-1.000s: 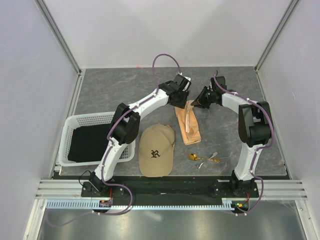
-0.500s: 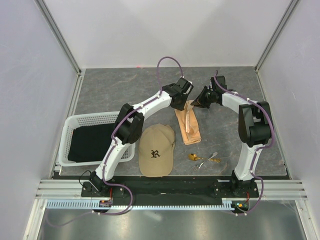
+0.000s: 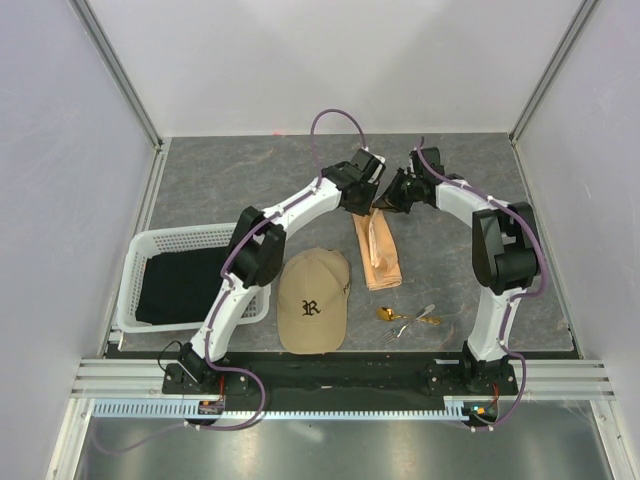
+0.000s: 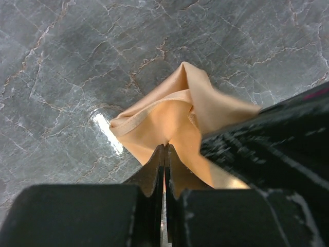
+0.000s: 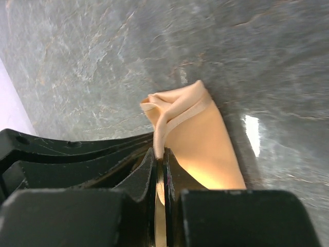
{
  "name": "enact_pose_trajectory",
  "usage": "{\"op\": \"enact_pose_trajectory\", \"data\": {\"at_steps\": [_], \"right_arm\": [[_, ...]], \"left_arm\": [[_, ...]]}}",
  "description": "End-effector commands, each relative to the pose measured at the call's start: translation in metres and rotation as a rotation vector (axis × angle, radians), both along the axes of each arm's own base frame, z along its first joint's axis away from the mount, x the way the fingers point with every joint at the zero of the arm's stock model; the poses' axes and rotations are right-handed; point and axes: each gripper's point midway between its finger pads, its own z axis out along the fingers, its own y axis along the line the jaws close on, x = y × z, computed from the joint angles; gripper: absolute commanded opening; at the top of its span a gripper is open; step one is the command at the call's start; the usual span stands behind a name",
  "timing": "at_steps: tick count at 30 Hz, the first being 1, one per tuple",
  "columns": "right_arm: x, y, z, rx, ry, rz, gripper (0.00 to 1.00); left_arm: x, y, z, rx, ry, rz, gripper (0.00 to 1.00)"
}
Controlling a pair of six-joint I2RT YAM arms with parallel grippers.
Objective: Fold the napkin into a case and place the utensils inside
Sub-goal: Stuff the top corner of the smaller-rectangle-folded napkin into the folded napkin.
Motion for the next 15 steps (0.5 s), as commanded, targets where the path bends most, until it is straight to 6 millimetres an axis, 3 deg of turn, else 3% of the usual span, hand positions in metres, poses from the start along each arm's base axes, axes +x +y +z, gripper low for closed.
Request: {"op": "enact_pose_trajectory", "data": {"at_steps": [1, 9, 15], "right_arm": [[0.006, 0.017, 0.000, 0.009, -0.005, 0.025, 0.00], [-0.003, 0.026, -0.019, -0.002, 0.032, 0.029, 0.00], [-0.007, 0.037, -0.033, -0.015, 0.048, 0.042, 0.00]], "left_arm": [[0.003, -0.002, 0.043, -0.127, -0.002, 0.030, 0.02], [0.009, 0.000, 0.064, -0.240, 0.022, 0.066, 0.02], [0.002, -0.007, 0.058, -0.293, 0.088, 0.068, 0.02]]}}
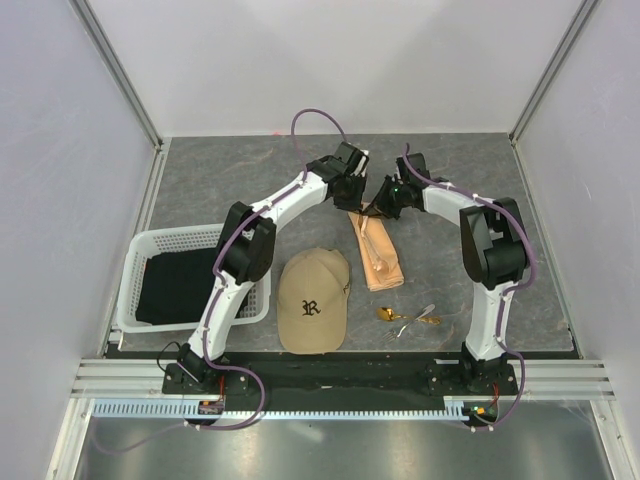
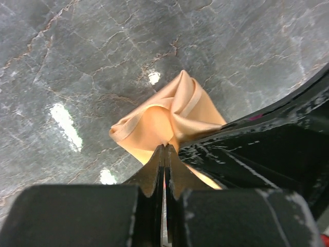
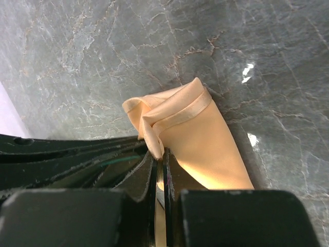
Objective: Fold the napkin into a case and place the utensils inside
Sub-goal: Stuff the top corner of the smaller-rectangle-folded napkin into the folded napkin.
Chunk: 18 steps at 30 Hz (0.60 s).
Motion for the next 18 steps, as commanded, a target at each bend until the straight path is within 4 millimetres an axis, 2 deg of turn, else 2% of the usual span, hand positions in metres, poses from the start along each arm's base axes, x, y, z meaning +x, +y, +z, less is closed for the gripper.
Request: {"op": "enact_pose_trajectory", "data": {"at_steps": [1, 3, 6, 8, 10, 11, 12, 15, 18], "right_arm": [[-0.001, 0.010, -0.016, -0.028, 0.008, 0.000, 0.00], [-0.004, 0.011, -0.028, -0.039, 0.015, 0.007, 0.00], [-0.001, 0.014, -0.031, -0.064, -0.008, 0.025, 0.00], [0.004, 0.014, -0.023, -0.056, -0.027, 0.037, 0.02], [0.005, 0.009, -0.011, -0.077, -0.044, 0.066, 0.09], [0.007, 0.003, 0.001, -0.105, -0.074, 0.066, 0.14], [0.008, -0.002, 0.006, -0.114, -0.081, 0.069, 0.27], [0.004, -0.014, 0.014, -0.099, -0.061, 0.096, 0.33], [0.002, -0.016, 0.021, -0.097, -0.070, 0.104, 0.34]], "left_arm": [[0.000, -0.018, 0.050, -0.146, -0.026, 0.013, 0.02], [0.001, -0.018, 0.051, -0.151, -0.024, 0.015, 0.02], [0.000, -0.016, 0.053, -0.173, -0.002, 0.027, 0.02], [-0.001, -0.015, 0.050, -0.177, 0.016, 0.037, 0.02], [-0.003, -0.010, 0.047, -0.169, 0.024, 0.042, 0.02], [-0.002, -0.008, 0.046, -0.169, 0.028, 0.047, 0.02], [-0.003, -0.007, 0.046, -0.169, 0.030, 0.049, 0.02], [-0.004, -0.004, 0.043, -0.163, 0.036, 0.051, 0.02], [-0.004, -0.005, 0.042, -0.166, 0.041, 0.048, 0.02]]}}
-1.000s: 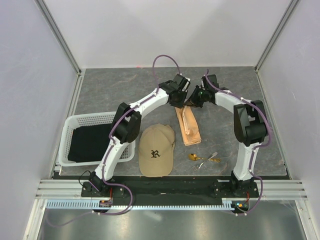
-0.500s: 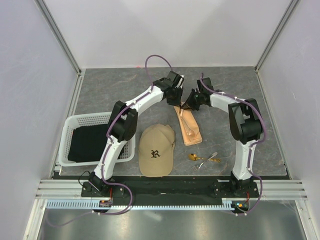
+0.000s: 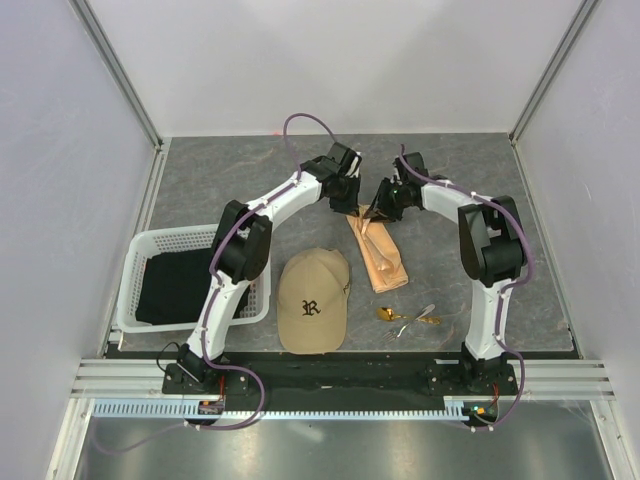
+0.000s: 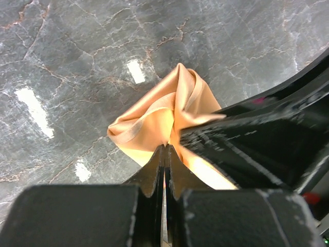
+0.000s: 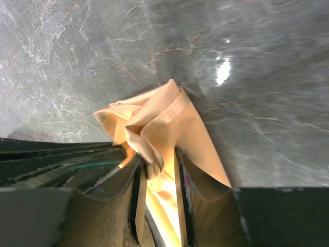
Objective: Fold the napkin into a case and place the utensils inside
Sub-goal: Stuff the top corner of the smaller-rectangle-folded napkin into the folded napkin.
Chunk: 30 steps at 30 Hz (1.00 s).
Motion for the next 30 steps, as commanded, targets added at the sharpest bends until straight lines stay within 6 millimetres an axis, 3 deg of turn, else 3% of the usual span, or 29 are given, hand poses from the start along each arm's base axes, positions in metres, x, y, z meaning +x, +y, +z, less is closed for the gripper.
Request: {"op": "enact_pose_trajectory", "data": {"at_steps": [1, 8, 15, 20, 22, 26, 30], "right_arm": [[0.005, -0.008, 0.039, 0.003, -0.074, 0.043, 0.36], [0.009, -0.006, 0.051, 0.017, -0.099, 0.056, 0.47], [0.019, -0.003, 0.066, 0.021, -0.136, 0.057, 0.48], [0.019, -0.006, 0.062, 0.014, -0.124, 0.052, 0.45], [0.019, -0.005, 0.058, 0.015, -0.115, 0.052, 0.39], [0.015, -0.001, 0.053, 0.028, -0.095, 0.058, 0.16], [0.004, 0.005, 0.043, 0.038, -0.069, 0.067, 0.05]], "left_arm": [[0.003, -0.013, 0.047, -0.100, -0.058, 0.000, 0.02], [0.003, -0.013, 0.045, -0.099, -0.054, -0.008, 0.02], [0.002, -0.014, 0.041, -0.102, -0.044, -0.013, 0.02], [0.002, -0.014, 0.041, -0.100, -0.044, -0.012, 0.02], [0.002, -0.014, 0.041, -0.102, -0.044, -0.013, 0.02], [0.003, -0.014, 0.045, -0.106, -0.050, -0.009, 0.02], [0.005, -0.016, 0.049, -0.118, -0.062, -0.008, 0.02]]}}
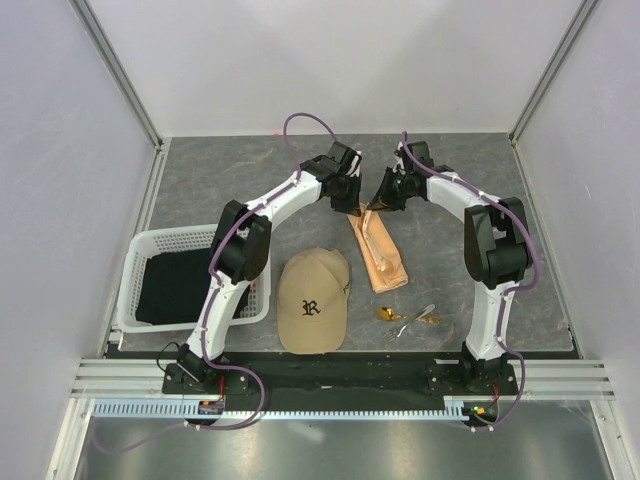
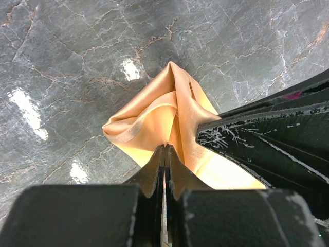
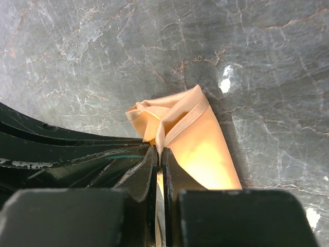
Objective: Fold the napkin into a case and place the utensils inside
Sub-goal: Stuff the top corner of the smaller-rectangle-folded napkin into the folded napkin.
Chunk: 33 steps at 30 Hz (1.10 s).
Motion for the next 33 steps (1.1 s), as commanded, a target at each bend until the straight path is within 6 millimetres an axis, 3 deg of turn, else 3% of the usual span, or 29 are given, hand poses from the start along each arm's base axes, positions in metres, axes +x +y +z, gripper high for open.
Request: {"op": "enact_pose_trajectory", "data": {"at_steps": [1, 6, 10, 13, 16, 18, 25, 33], "right_arm": [[-0.007, 0.011, 0.007, 0.032, -0.010, 0.020, 0.04], [-0.013, 0.038, -0.008, 0.092, 0.033, 0.020, 0.02], [-0.014, 0.051, -0.035, 0.142, 0.079, -0.021, 0.02], [-0.016, 0.056, -0.042, 0.173, 0.083, -0.023, 0.04], [-0.019, 0.049, -0.048, 0.152, 0.088, -0.017, 0.06], [-0.019, 0.044, -0.045, 0.156, 0.094, -0.012, 0.09], [-0.019, 0.023, -0.015, 0.166, 0.060, -0.004, 0.36], [-0.027, 0.018, 0.001, 0.181, 0.048, -0.005, 0.42]], "left_arm": [[0.007, -0.012, 0.046, -0.098, -0.071, 0.004, 0.02], [0.006, -0.016, 0.050, -0.146, -0.045, 0.002, 0.02], [0.004, -0.011, 0.046, -0.172, -0.003, 0.026, 0.02], [0.006, -0.003, 0.040, -0.174, 0.030, 0.065, 0.02], [0.007, 0.004, 0.039, -0.189, 0.054, 0.078, 0.02], [0.008, 0.006, 0.041, -0.192, 0.052, 0.087, 0.02], [0.004, 0.006, 0.041, -0.197, 0.059, 0.073, 0.02], [0.001, 0.006, 0.038, -0.196, 0.068, 0.061, 0.02]]}}
